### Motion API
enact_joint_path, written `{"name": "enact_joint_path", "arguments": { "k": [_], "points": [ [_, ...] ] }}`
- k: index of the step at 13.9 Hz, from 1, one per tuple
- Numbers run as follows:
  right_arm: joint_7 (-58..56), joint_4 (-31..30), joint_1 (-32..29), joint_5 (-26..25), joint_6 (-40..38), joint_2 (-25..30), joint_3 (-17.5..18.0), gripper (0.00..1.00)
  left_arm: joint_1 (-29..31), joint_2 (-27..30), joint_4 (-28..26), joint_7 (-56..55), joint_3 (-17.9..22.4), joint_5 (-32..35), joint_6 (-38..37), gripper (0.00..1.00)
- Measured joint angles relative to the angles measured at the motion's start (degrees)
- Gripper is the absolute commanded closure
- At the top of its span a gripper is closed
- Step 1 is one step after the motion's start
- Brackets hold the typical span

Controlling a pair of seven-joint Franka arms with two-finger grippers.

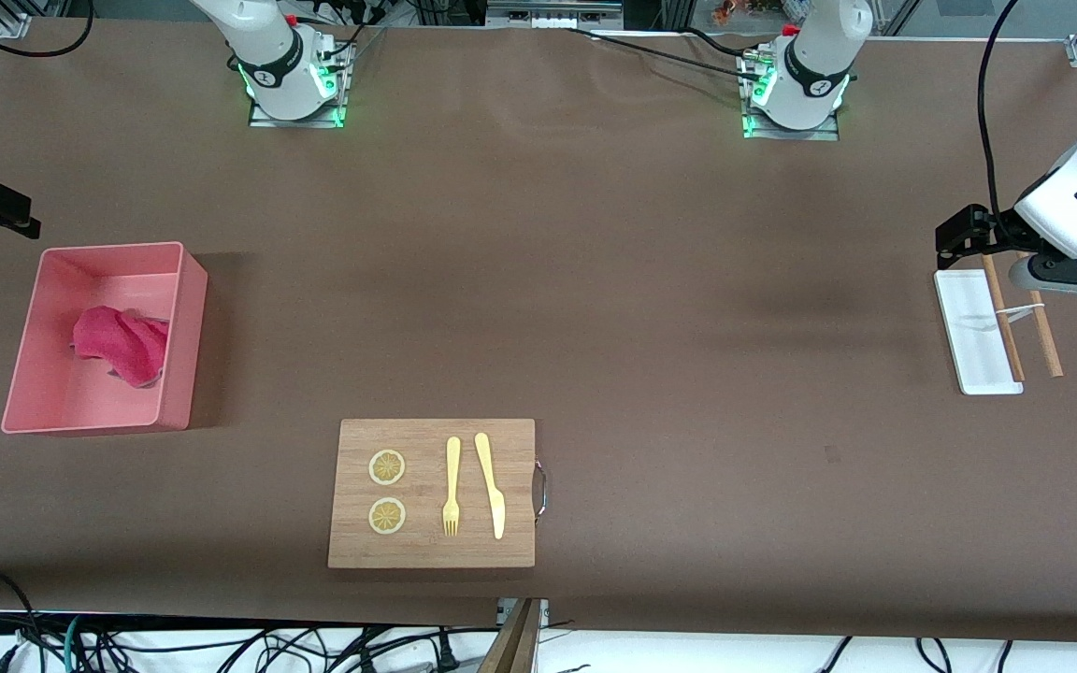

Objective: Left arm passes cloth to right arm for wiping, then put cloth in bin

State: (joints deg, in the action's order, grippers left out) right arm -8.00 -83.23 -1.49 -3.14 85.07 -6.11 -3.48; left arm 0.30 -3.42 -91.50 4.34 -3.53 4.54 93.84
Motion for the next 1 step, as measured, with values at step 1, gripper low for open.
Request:
{"name": "enact_joint_path", "arguments": {
  "k": [1],
  "points": [
    [0.9, -0.1, 0.0, 0.0, 0.0, 0.0, 0.3, 0.00, -0.1, 0.1, 0.0, 0.0, -0.2, 0.0, 0.0, 0.00]
  ]
}}
